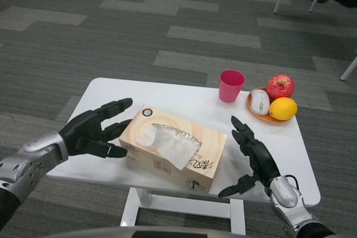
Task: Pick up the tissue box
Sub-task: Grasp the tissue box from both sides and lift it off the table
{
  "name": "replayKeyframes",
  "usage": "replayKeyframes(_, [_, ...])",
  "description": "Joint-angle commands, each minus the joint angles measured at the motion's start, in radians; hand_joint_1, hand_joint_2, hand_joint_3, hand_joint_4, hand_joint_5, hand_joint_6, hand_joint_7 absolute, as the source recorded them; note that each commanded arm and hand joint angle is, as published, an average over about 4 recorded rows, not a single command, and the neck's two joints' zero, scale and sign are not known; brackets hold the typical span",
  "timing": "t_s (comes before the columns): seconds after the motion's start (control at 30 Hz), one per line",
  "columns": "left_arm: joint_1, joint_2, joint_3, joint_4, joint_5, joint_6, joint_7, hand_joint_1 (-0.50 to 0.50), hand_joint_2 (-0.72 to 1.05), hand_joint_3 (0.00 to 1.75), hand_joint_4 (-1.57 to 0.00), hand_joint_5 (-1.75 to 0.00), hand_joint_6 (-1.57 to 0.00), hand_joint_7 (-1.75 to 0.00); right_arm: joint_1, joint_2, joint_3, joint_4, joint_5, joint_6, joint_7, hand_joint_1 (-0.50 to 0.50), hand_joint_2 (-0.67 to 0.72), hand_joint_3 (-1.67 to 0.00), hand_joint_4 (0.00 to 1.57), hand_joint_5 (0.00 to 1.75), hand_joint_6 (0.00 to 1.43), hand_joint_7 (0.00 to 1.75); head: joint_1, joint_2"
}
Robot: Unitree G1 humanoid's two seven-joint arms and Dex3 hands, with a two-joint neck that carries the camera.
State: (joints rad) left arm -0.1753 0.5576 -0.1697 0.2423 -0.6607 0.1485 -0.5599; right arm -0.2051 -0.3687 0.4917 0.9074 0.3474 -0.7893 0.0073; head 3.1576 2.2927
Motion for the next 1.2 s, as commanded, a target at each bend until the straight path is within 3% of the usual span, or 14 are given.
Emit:
replayKeyframes(0.03, [-0.007, -0.006, -0.011, 0.009, 0.008, -0.01, -0.008, 0.5, 1.05, 0.35, 0.0, -0.21, 0.0, 0.0, -0.02, 0.01, 0.016, 0.034, 0.003, 0.004, 0.003, -0.33, 0.15, -0.16, 0.0, 0.0, 0.0, 0.0, 0.003, 0.001])
replayKeyframes(0.67, [-0.006, -0.018, -0.053, -0.009, 0.029, -0.02, -0.008, 0.5, 1.05, 0.35, 0.0, -0.21, 0.0, 0.0, -0.056, 0.03, 0.1, 0.08, 0.004, 0.022, 0.003, -0.38, 0.22, -0.16, 0.0, 0.0, 0.0, 0.0, 0.01, 0.007])
replayKeyframes(1.2, [-0.009, -0.033, -0.09, -0.024, 0.029, -0.044, -0.008, 0.5, 1.05, 0.35, 0.0, -0.21, 0.0, 0.0, -0.111, 0.047, 0.122, 0.098, 0.004, 0.024, -0.048, -0.38, 0.15, -0.16, 0.0, 0.0, 0.0, 0.0, 0.017, 0.023])
